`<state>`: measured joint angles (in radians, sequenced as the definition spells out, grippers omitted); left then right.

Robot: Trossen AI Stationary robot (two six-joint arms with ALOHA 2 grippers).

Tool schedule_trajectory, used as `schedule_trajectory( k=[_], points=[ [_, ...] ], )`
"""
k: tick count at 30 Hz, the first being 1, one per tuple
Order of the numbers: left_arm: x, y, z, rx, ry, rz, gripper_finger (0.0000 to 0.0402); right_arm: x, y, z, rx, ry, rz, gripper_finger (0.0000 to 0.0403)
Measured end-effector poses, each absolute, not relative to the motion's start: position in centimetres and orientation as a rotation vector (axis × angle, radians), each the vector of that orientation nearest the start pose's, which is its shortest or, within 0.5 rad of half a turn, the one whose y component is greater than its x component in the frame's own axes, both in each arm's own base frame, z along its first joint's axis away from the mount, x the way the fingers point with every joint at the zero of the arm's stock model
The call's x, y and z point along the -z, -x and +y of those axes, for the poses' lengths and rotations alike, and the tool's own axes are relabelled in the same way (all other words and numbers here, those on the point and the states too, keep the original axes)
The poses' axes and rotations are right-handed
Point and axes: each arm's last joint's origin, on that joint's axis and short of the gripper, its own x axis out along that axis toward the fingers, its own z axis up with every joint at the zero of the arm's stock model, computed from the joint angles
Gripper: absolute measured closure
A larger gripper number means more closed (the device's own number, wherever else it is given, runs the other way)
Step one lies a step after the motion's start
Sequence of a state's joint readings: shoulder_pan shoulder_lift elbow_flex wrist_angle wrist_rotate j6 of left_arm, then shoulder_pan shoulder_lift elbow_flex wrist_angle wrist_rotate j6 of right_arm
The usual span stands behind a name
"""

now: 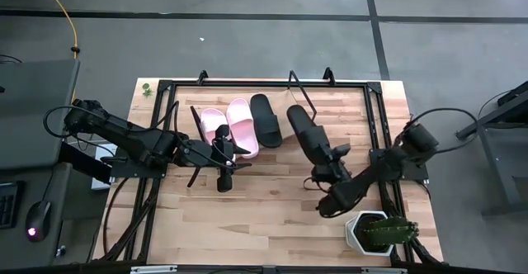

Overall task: Pick and place slides into the shelf
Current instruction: Put the black slide on the shelf

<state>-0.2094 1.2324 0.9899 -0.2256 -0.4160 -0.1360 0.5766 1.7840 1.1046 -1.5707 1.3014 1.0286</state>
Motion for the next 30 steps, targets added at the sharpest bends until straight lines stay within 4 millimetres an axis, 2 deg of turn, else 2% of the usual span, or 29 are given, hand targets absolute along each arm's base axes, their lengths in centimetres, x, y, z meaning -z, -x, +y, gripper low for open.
schedule_trajectory(
  k=[6, 10, 18, 30],
  points=[
    [-31.0, -26.5, -4.4, -0.24, -0.011, 0.427, 0.0252, -20.4, -22.4, 11.4, 0.867, 0.932, 0.832, 0.0403],
    [-31.2, -26.6, -4.4, -0.24, -0.005, 0.407, 0.0252, -20.4, -23.0, 11.3, 0.865, 0.955, 0.814, 0.0403],
    [-31.3, -26.7, -4.5, -0.238, 0.001, 0.39, 0.0252, -20.1, -24.6, 9.7, 0.903, 0.993, 0.838, 0.0403],
    [-31.3, -26.7, -4.5, -0.238, 0.001, 0.39, 0.0252, -20.2, -25.3, 8.3, 0.963, 1.03, 0.809, 0.0403]
  ],
)
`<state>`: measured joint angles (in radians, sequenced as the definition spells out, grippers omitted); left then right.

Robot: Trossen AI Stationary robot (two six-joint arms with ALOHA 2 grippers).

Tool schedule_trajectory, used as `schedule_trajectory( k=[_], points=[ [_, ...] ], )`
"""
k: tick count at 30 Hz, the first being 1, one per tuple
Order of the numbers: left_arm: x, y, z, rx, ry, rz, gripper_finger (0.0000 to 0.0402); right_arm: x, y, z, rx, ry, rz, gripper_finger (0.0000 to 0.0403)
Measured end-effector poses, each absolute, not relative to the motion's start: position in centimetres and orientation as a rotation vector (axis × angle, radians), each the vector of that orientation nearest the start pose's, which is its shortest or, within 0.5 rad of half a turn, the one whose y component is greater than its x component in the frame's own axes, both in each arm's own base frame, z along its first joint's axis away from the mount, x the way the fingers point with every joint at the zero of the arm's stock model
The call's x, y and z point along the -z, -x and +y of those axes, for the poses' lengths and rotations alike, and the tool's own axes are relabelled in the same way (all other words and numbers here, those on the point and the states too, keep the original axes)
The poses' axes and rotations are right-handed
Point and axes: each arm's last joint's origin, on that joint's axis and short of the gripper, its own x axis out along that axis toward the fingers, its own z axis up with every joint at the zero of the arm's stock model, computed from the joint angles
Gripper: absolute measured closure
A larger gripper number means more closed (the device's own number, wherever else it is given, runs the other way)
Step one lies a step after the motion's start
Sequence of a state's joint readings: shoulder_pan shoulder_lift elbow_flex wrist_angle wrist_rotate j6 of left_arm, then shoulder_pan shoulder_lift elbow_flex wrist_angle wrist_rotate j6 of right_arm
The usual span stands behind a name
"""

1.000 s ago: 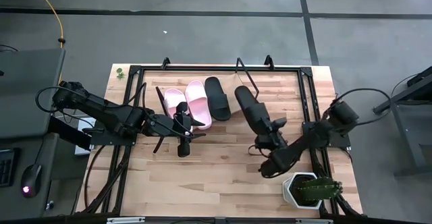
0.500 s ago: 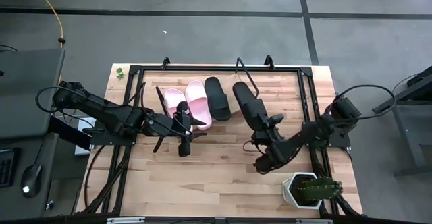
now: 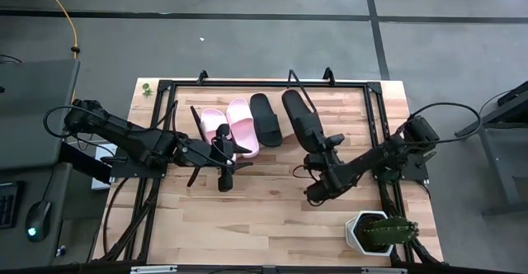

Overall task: Pick and place slides into the shelf
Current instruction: Put the black slide on the shelf

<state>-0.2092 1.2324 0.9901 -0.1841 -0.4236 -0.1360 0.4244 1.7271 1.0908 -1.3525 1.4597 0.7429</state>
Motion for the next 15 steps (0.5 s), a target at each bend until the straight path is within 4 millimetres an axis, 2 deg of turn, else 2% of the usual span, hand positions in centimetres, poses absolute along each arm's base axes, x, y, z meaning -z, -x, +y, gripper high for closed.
schedule_trajectory(
  k=[9, 15],
  points=[
    [-31.3, -26.7, -4.5, -0.238, 0.001, 0.39, 0.0252, -20.1, -25.5, 8.1, 0.971, 1.018, 0.812, 0.0403],
    [-31.3, -26.7, -4.5, -0.238, 0.001, 0.389, 0.0252, -19.7, -26.4, 8.3, 0.932, 1.018, 0.863, 0.0403]
  ],
)
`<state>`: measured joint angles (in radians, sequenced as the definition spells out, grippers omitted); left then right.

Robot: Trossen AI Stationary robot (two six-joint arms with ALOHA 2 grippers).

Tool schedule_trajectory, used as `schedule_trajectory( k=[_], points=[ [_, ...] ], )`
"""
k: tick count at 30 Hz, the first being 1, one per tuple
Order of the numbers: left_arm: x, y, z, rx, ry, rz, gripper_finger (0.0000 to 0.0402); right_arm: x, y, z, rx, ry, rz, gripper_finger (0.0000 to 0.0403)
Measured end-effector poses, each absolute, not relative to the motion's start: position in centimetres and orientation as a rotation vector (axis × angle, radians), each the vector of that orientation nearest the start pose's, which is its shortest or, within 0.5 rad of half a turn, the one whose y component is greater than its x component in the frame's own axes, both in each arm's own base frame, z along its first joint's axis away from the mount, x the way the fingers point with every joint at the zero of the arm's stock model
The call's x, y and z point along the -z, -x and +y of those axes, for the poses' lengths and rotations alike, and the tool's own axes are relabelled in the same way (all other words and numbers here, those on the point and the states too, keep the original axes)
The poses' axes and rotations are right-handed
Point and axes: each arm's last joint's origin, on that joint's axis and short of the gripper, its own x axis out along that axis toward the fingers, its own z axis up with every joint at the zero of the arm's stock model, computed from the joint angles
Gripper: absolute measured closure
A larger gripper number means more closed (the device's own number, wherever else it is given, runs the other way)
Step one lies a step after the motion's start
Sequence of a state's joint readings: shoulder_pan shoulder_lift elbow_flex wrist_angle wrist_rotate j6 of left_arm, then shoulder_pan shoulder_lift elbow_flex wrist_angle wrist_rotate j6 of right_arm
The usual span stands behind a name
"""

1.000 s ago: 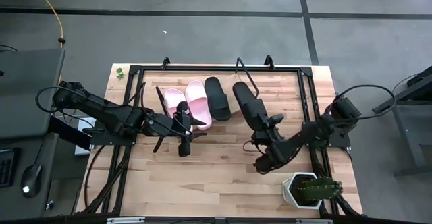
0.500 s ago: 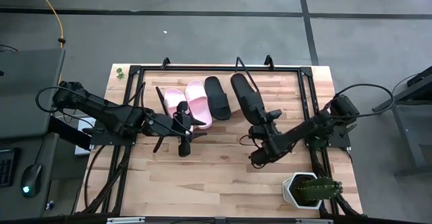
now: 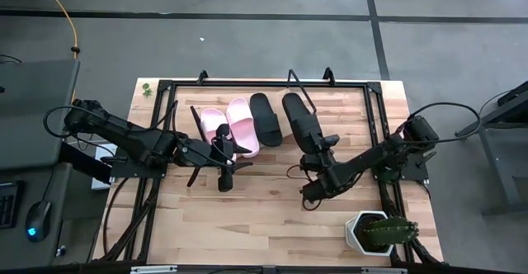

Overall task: Pick and place slides into the shelf
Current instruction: Put the black slide on the shelf

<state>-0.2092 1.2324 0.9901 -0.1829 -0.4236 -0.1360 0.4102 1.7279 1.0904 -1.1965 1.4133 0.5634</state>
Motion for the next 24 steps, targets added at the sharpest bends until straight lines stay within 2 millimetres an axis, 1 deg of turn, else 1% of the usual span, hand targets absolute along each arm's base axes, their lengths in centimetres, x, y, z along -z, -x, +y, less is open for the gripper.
schedule_trajectory(
  k=[3, 8, 12, 19, 22, 24],
  points=[
    [-31.3, -26.7, -4.5, -0.238, 0.001, 0.389, 0.0252, -19.6, -27.0, 8.1, 0.927, 1.035, 0.881, 0.0403],
    [-31.3, -26.7, -4.5, -0.238, 0.001, 0.389, 0.0252, -19.5, -27.8, 6.9, 0.95, 1.029, 0.919, 0.0403],
    [-31.3, -26.7, -4.5, -0.238, 0.001, 0.389, 0.0252, -19.4, -28.6, 6.3, 0.953, 1.025, 0.937, 0.0403],
    [-31.3, -26.7, -4.5, -0.238, 0.001, 0.389, 0.0252, -19.1, -30.0, 6.9, 0.829, 0.952, 0.972, 0.0403],
    [-31.3, -26.7, -4.5, -0.238, 0.001, 0.388, 0.0252, -19.2, -30.3, 7.0, 0.812, 0.97, 0.971, 0.0403],
    [-31.3, -26.7, -4.5, -0.238, 0.001, 0.388, 0.0252, -19.2, -30.4, 6.7, 0.813, 0.986, 0.984, 0.0403]
  ],
)
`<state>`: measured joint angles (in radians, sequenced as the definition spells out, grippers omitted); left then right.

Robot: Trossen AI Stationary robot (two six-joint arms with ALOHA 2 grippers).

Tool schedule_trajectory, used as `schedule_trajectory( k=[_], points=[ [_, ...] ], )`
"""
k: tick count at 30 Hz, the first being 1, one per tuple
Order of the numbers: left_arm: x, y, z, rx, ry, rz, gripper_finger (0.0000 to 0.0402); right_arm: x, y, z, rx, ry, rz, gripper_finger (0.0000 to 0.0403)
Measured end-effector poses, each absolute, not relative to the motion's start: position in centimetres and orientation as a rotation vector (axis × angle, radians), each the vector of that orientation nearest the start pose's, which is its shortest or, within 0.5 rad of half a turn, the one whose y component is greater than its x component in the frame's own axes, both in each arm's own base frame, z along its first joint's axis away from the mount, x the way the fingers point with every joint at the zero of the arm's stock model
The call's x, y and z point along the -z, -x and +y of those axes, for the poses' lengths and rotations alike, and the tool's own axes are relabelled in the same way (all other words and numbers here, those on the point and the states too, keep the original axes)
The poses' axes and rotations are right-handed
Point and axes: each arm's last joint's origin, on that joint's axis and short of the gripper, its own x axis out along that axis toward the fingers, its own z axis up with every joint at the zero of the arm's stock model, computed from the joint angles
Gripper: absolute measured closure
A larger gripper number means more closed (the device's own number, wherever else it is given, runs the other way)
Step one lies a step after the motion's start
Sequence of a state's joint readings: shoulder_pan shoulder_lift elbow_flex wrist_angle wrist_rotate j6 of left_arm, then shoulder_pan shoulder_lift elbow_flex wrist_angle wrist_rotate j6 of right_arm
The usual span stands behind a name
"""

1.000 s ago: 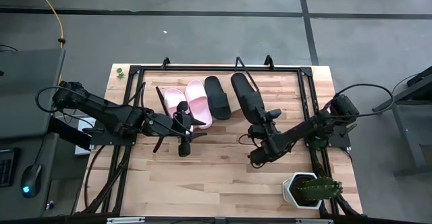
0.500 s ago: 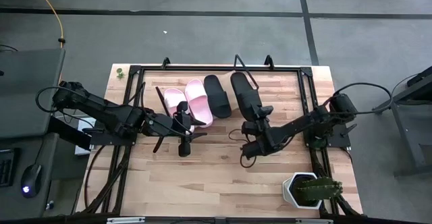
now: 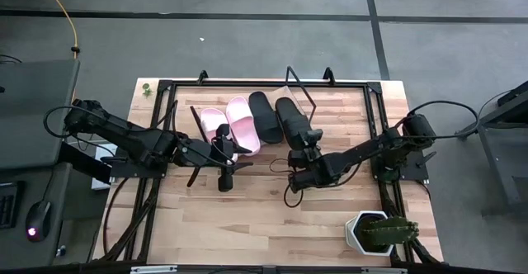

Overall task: Pick and place slides into the shelf
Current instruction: Put the black slide on the shelf

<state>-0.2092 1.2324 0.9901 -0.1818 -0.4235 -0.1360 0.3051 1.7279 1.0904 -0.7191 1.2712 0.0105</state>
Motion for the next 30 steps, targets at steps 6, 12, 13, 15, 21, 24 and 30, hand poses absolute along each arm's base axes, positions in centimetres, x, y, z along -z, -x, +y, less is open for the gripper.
schedule_trajectory(
  k=[6, 12, 13, 15, 21, 24, 30],
  points=[
    [-31.3, -26.7, -4.5, -0.238, 0.001, 0.389, 0.0252, -19.2, -30.8, 5.0, 0.836, 0.972, 1.033, 0.0403],
    [-31.3, -26.7, -4.5, -0.238, 0.002, 0.388, 0.0252, -19.2, -31.5, 3.9, 0.817, 0.946, 1.054, 0.0403],
    [-31.3, -26.7, -4.5, -0.238, 0.001, 0.389, 0.0252, -19.2, -31.7, 3.7, 0.803, 0.937, 1.055, 0.0403],
    [-31.3, -26.7, -4.5, -0.238, 0.001, 0.389, 0.0252, -19.3, -32.1, 3.5, 0.782, 0.923, 1.05, 0.0403],
    [-31.3, -26.7, -4.5, -0.238, 0.001, 0.389, 0.0252, -19.5, -32.9, 2.7, 0.77, 0.924, 1.037, 0.0403],
    [-31.3, -26.7, -4.5, -0.238, 0.001, 0.389, 0.0252, -19.6, -33.1, 2.1, 0.767, 0.911, 1.044, 0.0403],
    [-31.3, -26.7, -4.5, -0.238, 0.001, 0.389, 0.0252, -19.3, -33.1, 0.9, 0.788, 0.88, 1.058, 0.0403]
  ],
)
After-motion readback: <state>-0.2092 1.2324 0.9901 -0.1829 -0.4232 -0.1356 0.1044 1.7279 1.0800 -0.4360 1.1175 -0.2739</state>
